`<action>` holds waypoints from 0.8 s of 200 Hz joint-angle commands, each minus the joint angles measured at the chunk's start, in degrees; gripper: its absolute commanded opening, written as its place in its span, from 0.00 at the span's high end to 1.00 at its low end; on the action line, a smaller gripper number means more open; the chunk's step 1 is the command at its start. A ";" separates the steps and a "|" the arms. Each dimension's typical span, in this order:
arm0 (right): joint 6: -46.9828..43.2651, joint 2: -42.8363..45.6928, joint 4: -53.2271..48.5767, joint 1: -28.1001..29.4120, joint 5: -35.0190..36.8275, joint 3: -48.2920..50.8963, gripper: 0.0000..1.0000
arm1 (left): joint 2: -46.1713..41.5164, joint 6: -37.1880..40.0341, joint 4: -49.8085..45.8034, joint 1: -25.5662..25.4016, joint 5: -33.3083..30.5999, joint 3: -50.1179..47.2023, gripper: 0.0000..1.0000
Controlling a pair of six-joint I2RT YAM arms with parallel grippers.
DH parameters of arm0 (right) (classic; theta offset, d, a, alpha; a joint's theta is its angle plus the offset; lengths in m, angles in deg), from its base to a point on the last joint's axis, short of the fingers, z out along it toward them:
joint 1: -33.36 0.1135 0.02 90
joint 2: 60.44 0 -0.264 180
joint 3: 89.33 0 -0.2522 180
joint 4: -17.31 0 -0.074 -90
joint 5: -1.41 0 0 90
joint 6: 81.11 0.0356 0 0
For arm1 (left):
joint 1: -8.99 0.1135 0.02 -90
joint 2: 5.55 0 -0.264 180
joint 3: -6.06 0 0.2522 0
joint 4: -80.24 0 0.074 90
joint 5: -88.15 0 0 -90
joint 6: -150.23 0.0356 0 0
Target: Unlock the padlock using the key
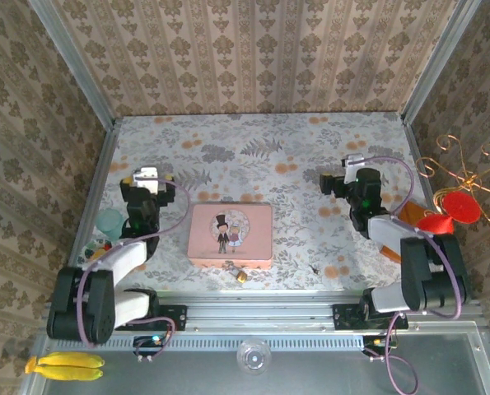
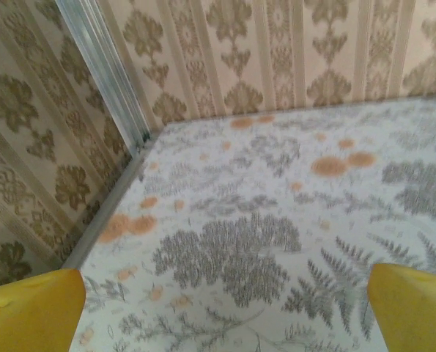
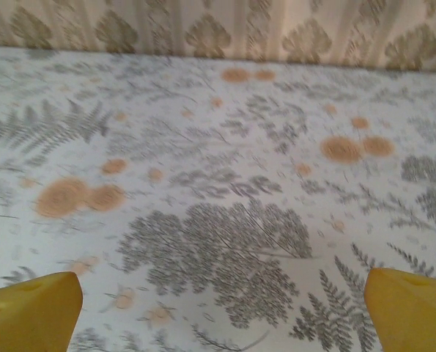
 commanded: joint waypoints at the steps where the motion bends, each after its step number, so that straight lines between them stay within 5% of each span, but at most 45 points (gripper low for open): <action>1: -0.85 6.31 -8.49 2.31 -2.58 -1.04 0.00 | -6.30 -4.66 -13.74 -0.38 -1.12 4.63 0.00; 62: 1.29 20.23 -21.08 9.34 -13.85 -5.94 0.00 | -23.34 -19.05 -44.72 -2.04 -8.84 17.18 0.00; 88: 13.55 24.58 -23.97 8.91 -14.08 -7.78 0.00 | -33.11 -25.12 -53.36 -0.76 0.24 18.23 0.00; 121: 21.99 29.58 -28.94 8.52 -13.43 -8.68 0.00 | -53.16 -31.94 -45.25 -0.21 9.39 8.17 0.00; 160: 18.17 26.72 -47.36 20.21 -1.45 -20.02 0.00 | -43.21 -29.54 -61.85 -0.36 19.54 18.76 0.00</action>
